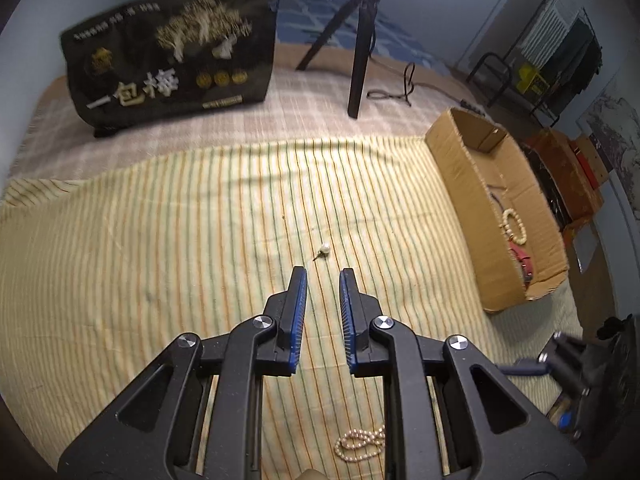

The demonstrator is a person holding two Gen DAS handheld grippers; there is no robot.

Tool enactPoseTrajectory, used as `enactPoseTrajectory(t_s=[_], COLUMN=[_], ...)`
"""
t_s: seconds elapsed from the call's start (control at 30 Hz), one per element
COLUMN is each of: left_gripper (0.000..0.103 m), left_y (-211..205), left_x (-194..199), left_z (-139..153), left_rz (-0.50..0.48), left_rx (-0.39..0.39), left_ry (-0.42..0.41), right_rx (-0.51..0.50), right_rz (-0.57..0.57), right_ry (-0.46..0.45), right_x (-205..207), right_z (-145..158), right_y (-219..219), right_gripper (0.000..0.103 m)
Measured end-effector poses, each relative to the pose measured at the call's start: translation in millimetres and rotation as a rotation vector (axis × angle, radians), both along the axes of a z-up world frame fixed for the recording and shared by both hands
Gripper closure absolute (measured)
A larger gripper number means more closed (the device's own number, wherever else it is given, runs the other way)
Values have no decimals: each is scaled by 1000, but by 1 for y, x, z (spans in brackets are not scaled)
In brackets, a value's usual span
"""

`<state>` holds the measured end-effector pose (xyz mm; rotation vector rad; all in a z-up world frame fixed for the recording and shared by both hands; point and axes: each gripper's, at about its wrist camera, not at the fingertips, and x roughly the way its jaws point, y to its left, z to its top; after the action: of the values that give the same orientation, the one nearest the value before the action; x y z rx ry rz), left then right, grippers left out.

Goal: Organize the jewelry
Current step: 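Move the left tool to the pearl earring while the right tool approaches the pearl necklace, then grasp the pearl earring with the left tool while the right tool grasps the pearl necklace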

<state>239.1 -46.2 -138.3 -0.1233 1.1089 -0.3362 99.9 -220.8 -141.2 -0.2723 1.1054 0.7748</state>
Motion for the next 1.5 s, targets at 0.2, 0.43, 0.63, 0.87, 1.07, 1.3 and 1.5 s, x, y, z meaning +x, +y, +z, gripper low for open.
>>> enactPoseTrajectory(t_s=[0.2, 0.43, 0.63, 0.87, 1.07, 1.3, 1.5], left_gripper=[88, 88, 88, 88, 88, 93, 96], left_y=[-19, -35, -36, -36, -39, -41, -39], left_x=[19, 37, 49, 54, 54, 54, 54], left_z=[-25, -38, -46, -54, -57, -60, -62], left_rz=[-20, -31, -24, -23, -34, -32, -26], left_rx=[17, 48, 46, 61, 90, 103, 96], left_ry=[35, 39, 52, 63, 52, 40, 36], right_rx=[-7, -25, -35, -43, -71, -128, -188], right_rz=[34, 47, 48, 49, 54, 76, 126], right_ry=[22, 35, 33, 37, 30, -19, -98], right_x=[-2, 4, 5, 12, 13, 9, -1], right_z=[-12, -20, -24, -29, -37, -43, -44], right_y=[9, 18, 20, 24, 33, 44, 62], right_gripper=[19, 32, 39, 44, 49, 53, 74])
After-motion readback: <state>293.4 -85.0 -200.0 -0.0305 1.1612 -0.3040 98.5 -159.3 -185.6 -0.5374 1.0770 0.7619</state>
